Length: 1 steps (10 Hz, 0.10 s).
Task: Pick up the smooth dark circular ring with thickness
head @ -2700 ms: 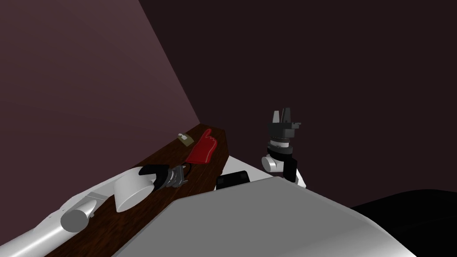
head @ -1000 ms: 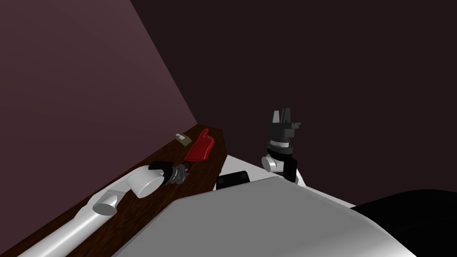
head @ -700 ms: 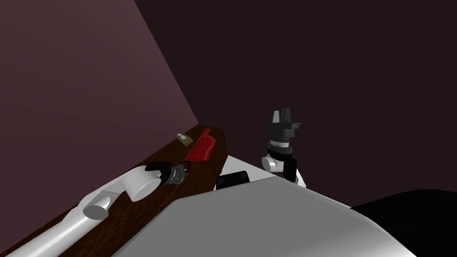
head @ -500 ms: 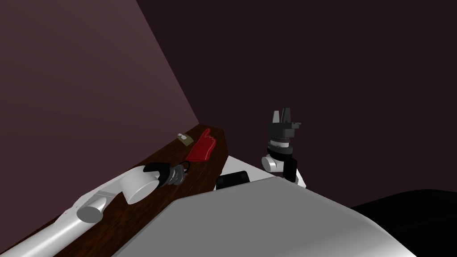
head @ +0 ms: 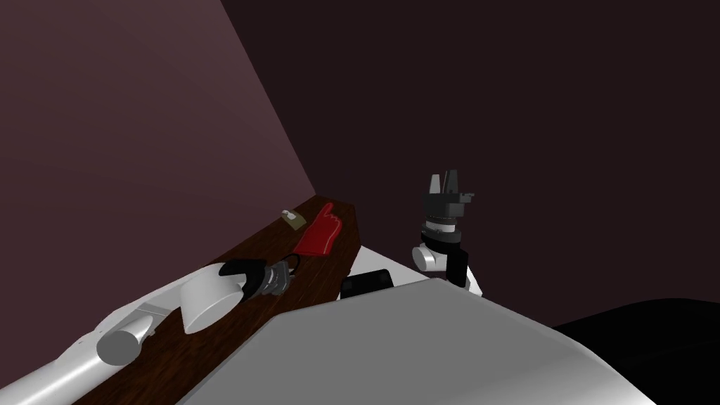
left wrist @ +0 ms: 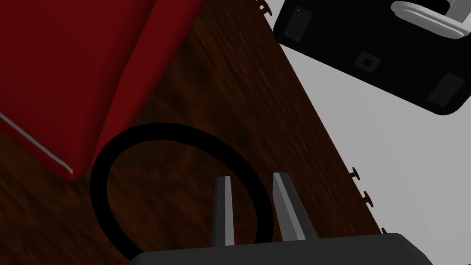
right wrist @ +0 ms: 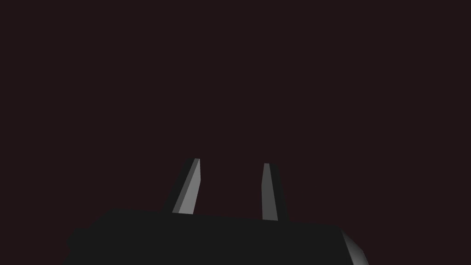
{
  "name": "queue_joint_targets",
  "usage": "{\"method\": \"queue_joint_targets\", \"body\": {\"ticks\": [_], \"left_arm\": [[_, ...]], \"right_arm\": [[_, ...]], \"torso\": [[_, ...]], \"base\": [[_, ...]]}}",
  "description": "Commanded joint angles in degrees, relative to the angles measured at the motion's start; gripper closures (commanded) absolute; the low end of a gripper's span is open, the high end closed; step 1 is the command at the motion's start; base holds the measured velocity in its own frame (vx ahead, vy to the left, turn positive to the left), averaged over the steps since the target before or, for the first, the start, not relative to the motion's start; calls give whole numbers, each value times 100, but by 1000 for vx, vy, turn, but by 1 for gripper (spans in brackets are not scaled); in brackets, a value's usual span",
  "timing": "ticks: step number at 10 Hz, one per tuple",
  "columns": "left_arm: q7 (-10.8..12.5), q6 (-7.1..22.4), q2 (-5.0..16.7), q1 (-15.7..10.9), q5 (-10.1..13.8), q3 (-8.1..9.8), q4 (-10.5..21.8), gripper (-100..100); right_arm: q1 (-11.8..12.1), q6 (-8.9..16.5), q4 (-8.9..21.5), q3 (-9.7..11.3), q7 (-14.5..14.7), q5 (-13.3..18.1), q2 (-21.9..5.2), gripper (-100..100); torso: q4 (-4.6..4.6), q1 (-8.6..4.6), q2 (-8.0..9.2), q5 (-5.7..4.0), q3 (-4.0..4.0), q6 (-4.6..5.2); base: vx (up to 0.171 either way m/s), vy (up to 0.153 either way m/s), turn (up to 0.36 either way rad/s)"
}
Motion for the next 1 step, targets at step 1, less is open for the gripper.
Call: {"method": "queue_joint_targets", "body": {"ticks": [1], "left_arm": [[0,0,0,0,0,0,0,0]], "right_arm": [[0,0,0,0,0,0,0,0]], "torso": [[0,0,0,0,0,0]], "base": [[0,0,0]]}}
